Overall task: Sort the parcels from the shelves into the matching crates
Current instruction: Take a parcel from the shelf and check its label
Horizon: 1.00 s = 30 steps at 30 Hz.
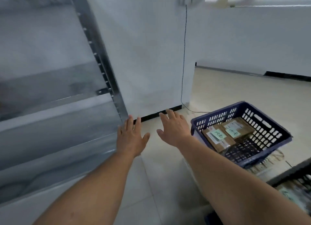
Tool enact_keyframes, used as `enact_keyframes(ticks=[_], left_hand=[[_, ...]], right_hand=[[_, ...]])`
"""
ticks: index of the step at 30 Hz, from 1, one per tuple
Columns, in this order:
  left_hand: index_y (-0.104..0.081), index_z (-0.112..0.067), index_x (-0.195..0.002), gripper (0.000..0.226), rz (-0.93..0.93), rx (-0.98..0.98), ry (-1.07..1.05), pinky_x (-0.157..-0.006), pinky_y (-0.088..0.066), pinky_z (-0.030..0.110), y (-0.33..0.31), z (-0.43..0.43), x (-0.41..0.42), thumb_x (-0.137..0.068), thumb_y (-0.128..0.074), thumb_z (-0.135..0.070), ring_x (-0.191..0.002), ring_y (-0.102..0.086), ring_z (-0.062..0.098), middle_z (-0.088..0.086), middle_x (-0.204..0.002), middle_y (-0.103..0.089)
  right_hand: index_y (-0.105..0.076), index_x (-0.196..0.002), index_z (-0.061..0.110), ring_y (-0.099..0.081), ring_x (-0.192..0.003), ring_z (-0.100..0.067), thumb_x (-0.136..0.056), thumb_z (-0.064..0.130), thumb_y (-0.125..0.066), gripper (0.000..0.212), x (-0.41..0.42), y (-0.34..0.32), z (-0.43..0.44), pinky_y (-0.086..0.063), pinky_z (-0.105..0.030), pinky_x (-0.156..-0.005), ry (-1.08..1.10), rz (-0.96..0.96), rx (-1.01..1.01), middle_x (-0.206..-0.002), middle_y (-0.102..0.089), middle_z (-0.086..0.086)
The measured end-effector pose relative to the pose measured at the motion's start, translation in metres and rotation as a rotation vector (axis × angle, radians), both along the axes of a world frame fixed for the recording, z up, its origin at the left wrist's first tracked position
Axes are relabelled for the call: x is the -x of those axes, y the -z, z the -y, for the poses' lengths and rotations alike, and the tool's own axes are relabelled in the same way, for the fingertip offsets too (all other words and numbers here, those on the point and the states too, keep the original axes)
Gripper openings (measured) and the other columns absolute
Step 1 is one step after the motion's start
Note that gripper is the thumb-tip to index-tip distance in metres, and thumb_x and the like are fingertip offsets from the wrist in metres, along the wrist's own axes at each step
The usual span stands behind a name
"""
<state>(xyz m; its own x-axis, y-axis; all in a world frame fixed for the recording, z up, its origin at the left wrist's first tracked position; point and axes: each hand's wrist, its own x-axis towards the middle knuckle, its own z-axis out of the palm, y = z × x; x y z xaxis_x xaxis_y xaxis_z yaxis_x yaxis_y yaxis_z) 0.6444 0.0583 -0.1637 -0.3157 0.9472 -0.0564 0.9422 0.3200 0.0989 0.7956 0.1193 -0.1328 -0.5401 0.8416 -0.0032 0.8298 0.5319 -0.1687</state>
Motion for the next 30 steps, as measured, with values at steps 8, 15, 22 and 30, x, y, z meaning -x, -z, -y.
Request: enact_keyframes(ticks=[8,15,22,30], left_hand=[[0.000,-0.019,-0.153,0.074,-0.020,-0.032,-0.219,-0.118,-0.004,0.045,-0.020,0.079,0.167,-0.097,-0.032,-0.055,-0.148,0.002,0.025,0.008,-0.161,0.008],[0.007,-0.020,-0.152,0.080,-0.027,-0.047,-0.331,-0.118,0.000,0.045,-0.029,0.145,0.297,-0.095,-0.033,-0.058,-0.148,0.006,0.025,0.010,-0.160,0.012],[0.004,-0.022,-0.153,0.082,-0.098,-0.090,-0.520,-0.119,-0.002,0.045,-0.038,0.222,0.409,-0.093,-0.038,-0.059,-0.148,0.003,0.026,0.009,-0.161,0.007],[0.001,-0.022,-0.153,0.080,-0.105,-0.132,-0.647,-0.118,-0.002,0.046,-0.036,0.264,0.481,-0.093,-0.037,-0.060,-0.148,0.002,0.026,0.010,-0.160,0.006]], right_hand=[[-0.032,-0.144,0.018,-0.033,-0.133,-0.028,-0.091,0.041,-0.050,0.060,0.177,-0.024,0.050,-0.029,-0.040,-0.110,-0.278,0.027,-0.073,-0.148,-0.029,-0.009],[-0.033,-0.144,0.017,-0.030,-0.136,-0.030,-0.093,0.039,-0.048,0.058,0.320,-0.037,0.092,-0.027,-0.042,-0.112,-0.434,0.059,-0.142,-0.152,-0.026,-0.012],[-0.038,-0.141,0.016,-0.032,-0.134,-0.029,-0.093,0.040,-0.045,0.054,0.441,-0.041,0.140,-0.028,-0.041,-0.109,-0.583,0.069,-0.209,-0.150,-0.029,-0.012],[-0.039,-0.140,0.014,-0.034,-0.133,-0.030,-0.094,0.041,-0.045,0.054,0.538,-0.039,0.159,-0.028,-0.040,-0.107,-0.727,0.077,-0.244,-0.150,-0.030,-0.012]])
